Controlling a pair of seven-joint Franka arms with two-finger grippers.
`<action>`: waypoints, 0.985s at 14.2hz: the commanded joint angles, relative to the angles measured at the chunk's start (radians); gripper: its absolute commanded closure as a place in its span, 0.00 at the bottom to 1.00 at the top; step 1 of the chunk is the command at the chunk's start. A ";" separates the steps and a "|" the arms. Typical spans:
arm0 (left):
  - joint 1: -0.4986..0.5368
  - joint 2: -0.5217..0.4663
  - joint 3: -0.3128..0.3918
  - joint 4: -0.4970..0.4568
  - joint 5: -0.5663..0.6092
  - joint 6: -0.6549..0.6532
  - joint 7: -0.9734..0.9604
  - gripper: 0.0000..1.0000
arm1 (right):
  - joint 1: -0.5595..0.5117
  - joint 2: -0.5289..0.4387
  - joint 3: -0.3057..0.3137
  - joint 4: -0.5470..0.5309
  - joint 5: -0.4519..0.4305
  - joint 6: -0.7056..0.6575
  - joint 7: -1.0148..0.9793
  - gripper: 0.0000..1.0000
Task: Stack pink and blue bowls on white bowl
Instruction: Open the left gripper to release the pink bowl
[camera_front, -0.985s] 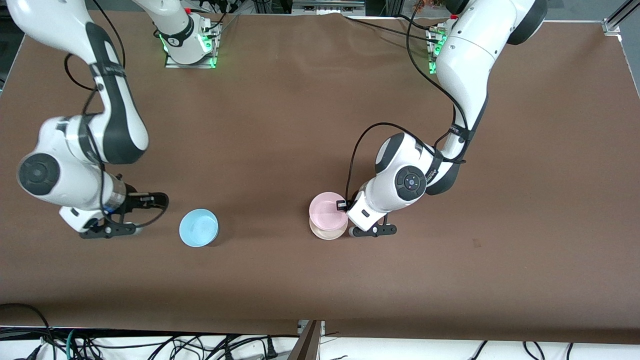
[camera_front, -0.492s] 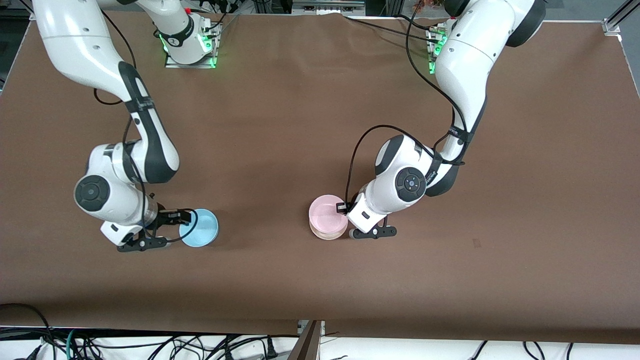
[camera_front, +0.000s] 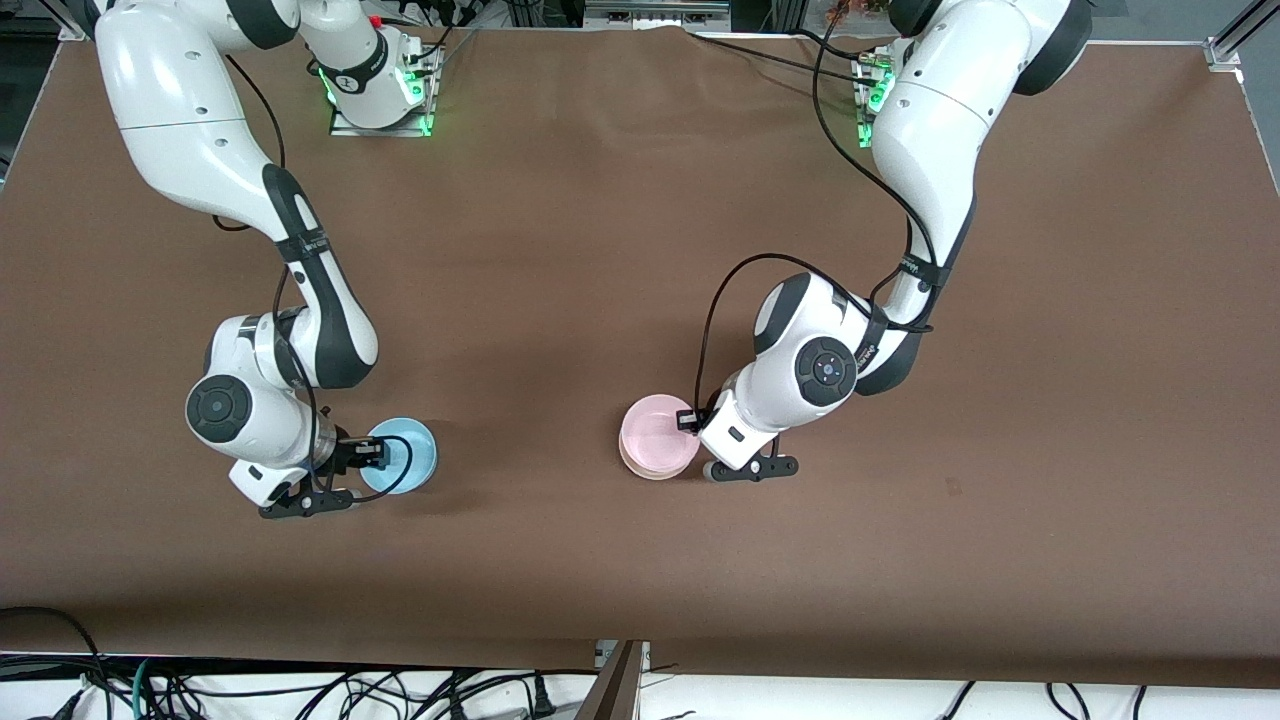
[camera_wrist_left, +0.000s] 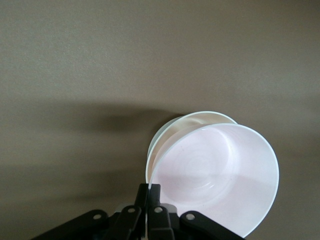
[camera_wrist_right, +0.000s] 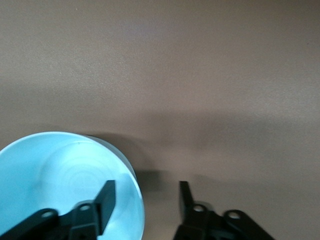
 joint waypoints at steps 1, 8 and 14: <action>-0.004 0.027 0.004 0.038 0.019 0.013 -0.017 1.00 | 0.000 0.004 0.005 0.025 0.048 -0.023 -0.012 0.67; -0.006 0.036 0.004 0.038 0.019 0.019 -0.078 0.78 | -0.001 -0.013 0.007 0.025 0.056 -0.068 -0.012 1.00; 0.051 -0.056 0.022 0.034 0.020 -0.132 -0.086 0.47 | 0.000 -0.043 0.005 0.104 0.058 -0.264 -0.004 1.00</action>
